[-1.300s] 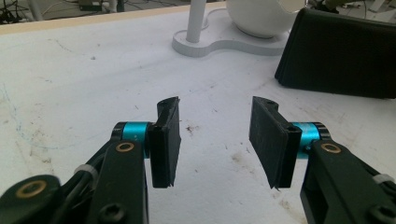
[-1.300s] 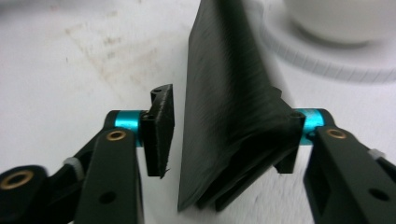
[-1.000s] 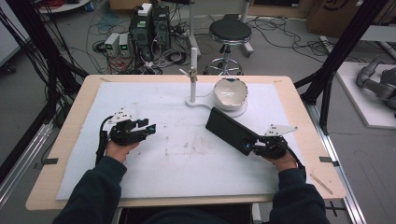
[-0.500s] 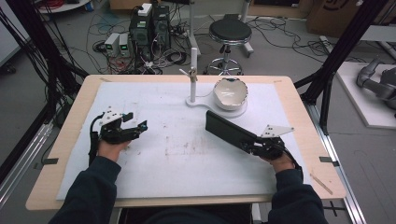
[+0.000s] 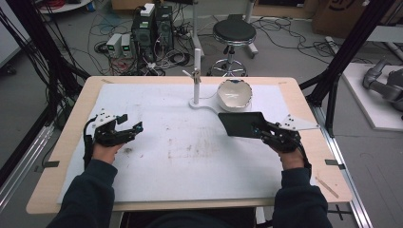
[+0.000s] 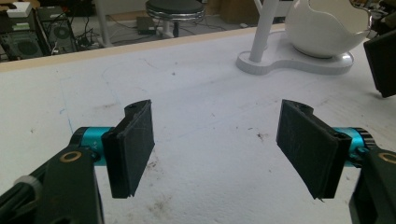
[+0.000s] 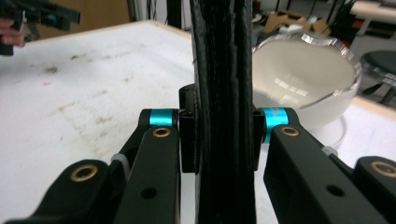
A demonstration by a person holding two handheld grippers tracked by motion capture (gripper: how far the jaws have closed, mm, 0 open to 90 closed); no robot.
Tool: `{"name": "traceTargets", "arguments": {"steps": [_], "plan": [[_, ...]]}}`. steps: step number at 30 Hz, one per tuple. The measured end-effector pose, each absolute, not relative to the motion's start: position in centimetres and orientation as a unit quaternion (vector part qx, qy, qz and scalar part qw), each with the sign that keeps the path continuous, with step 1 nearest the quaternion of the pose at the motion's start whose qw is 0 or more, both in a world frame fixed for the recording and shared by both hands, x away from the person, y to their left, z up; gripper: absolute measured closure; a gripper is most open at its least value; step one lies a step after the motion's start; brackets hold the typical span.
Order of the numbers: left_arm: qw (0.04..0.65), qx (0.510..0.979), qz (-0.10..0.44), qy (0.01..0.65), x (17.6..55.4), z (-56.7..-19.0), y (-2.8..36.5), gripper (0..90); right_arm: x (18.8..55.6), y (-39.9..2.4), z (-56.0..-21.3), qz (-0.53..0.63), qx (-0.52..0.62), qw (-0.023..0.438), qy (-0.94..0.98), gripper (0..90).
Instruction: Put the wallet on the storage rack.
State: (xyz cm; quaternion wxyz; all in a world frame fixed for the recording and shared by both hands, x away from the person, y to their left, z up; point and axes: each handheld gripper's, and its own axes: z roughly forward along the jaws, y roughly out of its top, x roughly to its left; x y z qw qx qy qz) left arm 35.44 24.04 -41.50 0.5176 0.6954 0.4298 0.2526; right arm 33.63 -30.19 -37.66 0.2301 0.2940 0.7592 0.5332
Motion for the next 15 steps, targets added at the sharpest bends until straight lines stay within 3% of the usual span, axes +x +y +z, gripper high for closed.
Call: {"name": "traceTargets", "arguments": {"steps": [7,15], "plan": [[0.520,0.697,0.249,0.427,35.4,-41.5,24.0,27.8,34.8,-29.9,-33.3,0.526,0.263,0.268,0.763,75.4],[0.522,0.693,0.245,0.432,35.6,-41.6,24.1,27.8,38.8,-29.9,-29.8,0.501,0.263,0.286,0.773,75.3]]}}
